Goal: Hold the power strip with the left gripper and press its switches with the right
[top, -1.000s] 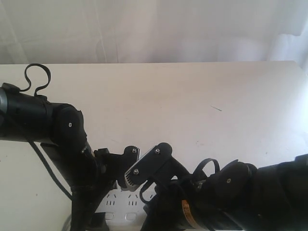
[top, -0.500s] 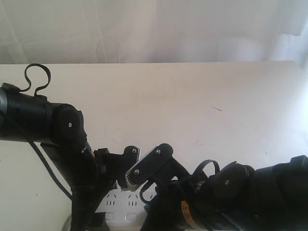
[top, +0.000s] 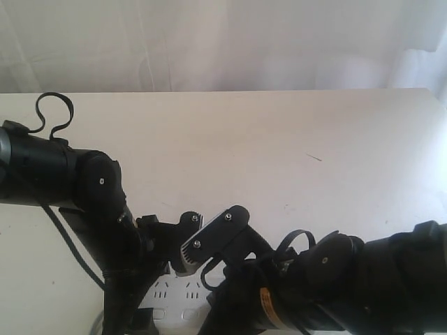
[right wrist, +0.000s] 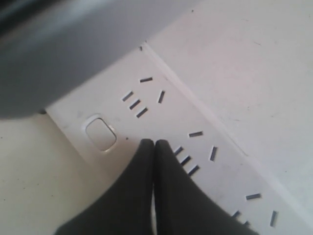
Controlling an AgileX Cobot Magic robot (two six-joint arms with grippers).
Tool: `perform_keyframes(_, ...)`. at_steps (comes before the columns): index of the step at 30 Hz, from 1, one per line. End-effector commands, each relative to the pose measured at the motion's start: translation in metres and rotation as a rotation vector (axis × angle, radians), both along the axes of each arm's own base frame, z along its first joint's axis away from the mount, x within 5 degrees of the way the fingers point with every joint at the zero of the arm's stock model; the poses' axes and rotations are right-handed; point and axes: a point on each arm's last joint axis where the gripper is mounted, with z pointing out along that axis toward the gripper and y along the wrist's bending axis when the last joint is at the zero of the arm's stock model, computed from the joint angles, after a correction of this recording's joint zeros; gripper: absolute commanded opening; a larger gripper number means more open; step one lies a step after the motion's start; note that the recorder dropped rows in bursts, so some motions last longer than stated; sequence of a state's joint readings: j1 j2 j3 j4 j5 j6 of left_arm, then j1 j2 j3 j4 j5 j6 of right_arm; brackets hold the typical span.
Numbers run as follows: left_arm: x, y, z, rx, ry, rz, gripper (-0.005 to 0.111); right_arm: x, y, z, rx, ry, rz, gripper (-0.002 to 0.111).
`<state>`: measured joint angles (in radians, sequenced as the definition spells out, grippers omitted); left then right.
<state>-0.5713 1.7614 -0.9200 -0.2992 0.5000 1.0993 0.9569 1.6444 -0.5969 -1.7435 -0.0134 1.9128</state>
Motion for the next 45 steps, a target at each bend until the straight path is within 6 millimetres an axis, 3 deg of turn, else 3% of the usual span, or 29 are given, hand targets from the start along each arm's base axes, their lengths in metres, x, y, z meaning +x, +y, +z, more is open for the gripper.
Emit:
perform_keyframes(1, -0.006, 0.005, -0.013, 0.057, 0.073, -0.004, 0.0, -0.02, -0.018, -0.031, -0.09, 0.136, 0.015, 0.0)
perform_keyframes(20, -0.004, 0.004, -0.013, 0.051, 0.063, 0.03, 0.0, -0.022, -0.026, -0.034, -0.105, 0.139, -0.037, 0.0)
perform_keyframes(24, -0.005, 0.004, -0.013, 0.053, 0.071, 0.044, 0.0, -0.018, -0.027, -0.014, -0.052, 0.061, -0.055, 0.0)
perform_keyframes(31, -0.005, 0.005, -0.014, 0.056, 0.07, 0.046, 0.0, -0.02, -0.035, 0.048, 0.154, -0.102, -0.07, 0.0)
perform_keyframes(34, -0.005, 0.005, -0.014, 0.056, 0.071, 0.05, 0.0, -0.024, -0.041, 0.06, 0.2, -0.133, -0.077, 0.0)
perform_keyframes(45, -0.004, 0.006, -0.014, 0.072, 0.081, 0.113, 0.0, -0.032, -0.061, 0.041, 0.127, -0.127, -0.122, 0.0)
